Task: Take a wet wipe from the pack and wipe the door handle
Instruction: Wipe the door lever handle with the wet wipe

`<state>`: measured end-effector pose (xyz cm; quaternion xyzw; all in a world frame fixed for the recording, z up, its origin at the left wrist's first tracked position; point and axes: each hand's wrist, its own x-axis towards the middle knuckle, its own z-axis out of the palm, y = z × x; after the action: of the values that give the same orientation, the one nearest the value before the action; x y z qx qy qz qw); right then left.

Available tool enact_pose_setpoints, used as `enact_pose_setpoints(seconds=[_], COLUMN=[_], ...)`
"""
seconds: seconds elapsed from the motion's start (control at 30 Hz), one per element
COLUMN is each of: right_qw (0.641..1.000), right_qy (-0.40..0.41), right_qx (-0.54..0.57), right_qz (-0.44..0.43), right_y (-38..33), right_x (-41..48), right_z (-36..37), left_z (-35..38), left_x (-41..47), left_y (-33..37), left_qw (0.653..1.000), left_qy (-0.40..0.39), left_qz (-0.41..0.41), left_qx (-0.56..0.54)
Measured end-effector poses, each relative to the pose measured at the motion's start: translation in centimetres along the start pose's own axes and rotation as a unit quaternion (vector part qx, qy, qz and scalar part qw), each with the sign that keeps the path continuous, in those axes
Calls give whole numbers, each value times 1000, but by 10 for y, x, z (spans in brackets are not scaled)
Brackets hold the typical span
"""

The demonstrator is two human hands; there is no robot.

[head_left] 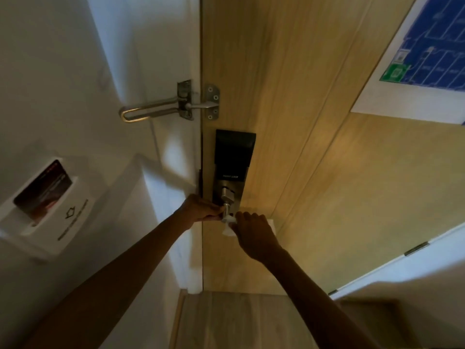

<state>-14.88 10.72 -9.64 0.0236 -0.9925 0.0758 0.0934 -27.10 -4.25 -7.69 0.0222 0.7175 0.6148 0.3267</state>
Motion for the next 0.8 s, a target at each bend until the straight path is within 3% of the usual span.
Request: enact_pose_setpoints(seconds=[0.2,0.47,0.63,0.8], right_qw=[996,999,999,998], right_qy=[9,39,14,30], right_qx=[7,14,-2,-34], right_qz=[-91,-6,-53,-52], right_y=[0,-10,10,15], right_x=[7,2,-1,-4], right_z=[-8,8,2,5], left_z=[-1,-2,2,1], left_x=[-3,-7,-4,-4], left_y=[2,3,5,3], left_qw=[1000,999,1000,1000], left_qy=[-18,-29,5,7], left_qz=[4,31,-7,6], left_qx=[-23,-26,-8,-6])
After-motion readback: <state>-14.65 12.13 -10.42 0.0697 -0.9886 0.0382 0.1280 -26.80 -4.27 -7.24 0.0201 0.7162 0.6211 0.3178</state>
